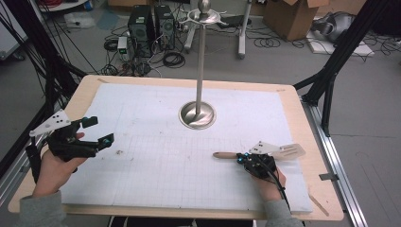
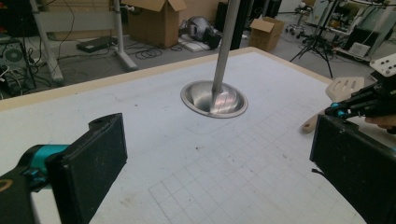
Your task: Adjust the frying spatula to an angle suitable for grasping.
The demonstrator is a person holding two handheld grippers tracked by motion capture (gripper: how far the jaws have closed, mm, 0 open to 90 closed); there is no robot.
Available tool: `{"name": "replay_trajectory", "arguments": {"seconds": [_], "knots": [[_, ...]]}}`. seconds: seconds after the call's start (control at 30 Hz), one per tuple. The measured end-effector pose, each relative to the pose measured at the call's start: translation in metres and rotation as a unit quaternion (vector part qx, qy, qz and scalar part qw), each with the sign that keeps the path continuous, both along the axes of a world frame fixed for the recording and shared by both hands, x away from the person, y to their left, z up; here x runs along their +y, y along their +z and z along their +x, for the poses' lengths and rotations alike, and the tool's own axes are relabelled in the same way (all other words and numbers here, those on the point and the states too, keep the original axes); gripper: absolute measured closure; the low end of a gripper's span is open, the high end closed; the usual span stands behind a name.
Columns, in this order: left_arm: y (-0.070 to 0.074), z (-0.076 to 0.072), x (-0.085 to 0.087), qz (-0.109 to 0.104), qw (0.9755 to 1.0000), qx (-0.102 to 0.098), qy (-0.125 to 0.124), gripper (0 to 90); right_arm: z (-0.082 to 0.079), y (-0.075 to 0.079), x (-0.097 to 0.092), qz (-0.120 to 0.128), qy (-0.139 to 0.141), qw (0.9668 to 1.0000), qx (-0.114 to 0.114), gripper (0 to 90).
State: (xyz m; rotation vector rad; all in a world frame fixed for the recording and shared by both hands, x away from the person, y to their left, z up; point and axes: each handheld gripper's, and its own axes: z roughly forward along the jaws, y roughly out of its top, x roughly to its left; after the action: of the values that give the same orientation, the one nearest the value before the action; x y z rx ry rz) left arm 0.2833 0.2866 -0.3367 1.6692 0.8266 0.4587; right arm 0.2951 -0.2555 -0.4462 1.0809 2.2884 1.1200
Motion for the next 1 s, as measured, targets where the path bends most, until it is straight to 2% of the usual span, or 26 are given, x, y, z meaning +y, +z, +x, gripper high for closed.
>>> {"name": "replay_trajectory", "arguments": {"seconds": [0.1, 0.23, 0.33, 1.0], "knots": [[-0.001, 0.000, 0.000, 0.001, 1.0000, 0.001, 0.000, 4.4, 0.004, 0.000, 0.000, 0.003, -0.003, 1.0000, 0.001, 90.0], [-0.001, 0.000, 0.000, -0.001, 1.0000, 0.000, 0.001, 4.4, 0.008, -0.001, 0.002, -0.005, -0.004, 0.9999, -0.011, 90.0], [-0.001, 0.000, 0.000, -0.002, 1.0000, -0.001, 0.002, 4.4, 0.011, -0.002, 0.002, -0.001, -0.006, 0.9999, -0.013, 90.0], [-0.002, -0.001, 0.001, -0.001, 1.0000, 0.001, 0.005, 4.4, 0.034, -0.002, 0.006, -0.006, -0.039, 0.9992, -0.004, 90.0]]}}
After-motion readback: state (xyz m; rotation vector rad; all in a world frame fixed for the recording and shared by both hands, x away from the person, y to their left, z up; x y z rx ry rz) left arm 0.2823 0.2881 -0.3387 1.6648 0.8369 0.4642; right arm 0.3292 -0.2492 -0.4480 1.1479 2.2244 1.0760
